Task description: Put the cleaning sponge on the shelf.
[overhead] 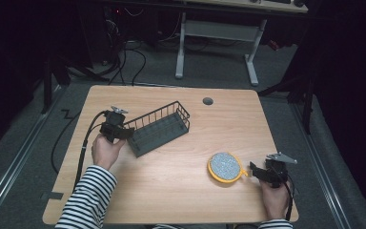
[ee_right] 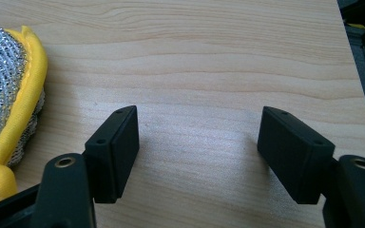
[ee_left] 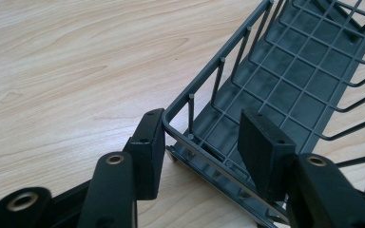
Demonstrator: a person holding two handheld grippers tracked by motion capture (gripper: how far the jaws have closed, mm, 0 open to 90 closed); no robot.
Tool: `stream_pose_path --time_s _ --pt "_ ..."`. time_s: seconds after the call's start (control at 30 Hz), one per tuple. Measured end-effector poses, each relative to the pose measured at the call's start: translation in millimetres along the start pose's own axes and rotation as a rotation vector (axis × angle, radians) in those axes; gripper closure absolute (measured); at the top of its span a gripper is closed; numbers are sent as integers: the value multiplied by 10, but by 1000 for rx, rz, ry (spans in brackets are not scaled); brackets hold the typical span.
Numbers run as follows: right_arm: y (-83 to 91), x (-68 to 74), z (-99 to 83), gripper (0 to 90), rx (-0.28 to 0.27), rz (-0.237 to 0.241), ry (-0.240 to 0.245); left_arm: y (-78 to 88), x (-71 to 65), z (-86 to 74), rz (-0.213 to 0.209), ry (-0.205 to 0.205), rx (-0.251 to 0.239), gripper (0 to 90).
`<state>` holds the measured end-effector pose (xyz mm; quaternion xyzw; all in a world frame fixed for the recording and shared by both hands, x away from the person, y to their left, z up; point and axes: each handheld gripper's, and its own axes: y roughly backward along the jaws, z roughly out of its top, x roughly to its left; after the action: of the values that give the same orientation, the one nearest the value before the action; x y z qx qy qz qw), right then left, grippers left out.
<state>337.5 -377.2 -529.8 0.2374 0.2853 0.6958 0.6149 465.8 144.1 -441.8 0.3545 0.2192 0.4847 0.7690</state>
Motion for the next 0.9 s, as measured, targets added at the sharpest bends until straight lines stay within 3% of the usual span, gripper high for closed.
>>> stream_pose_path --time_s 0.9 --pt "4 6 -2 306 2 -2 -4 124 -292 -181 -80 -55 -37 528"
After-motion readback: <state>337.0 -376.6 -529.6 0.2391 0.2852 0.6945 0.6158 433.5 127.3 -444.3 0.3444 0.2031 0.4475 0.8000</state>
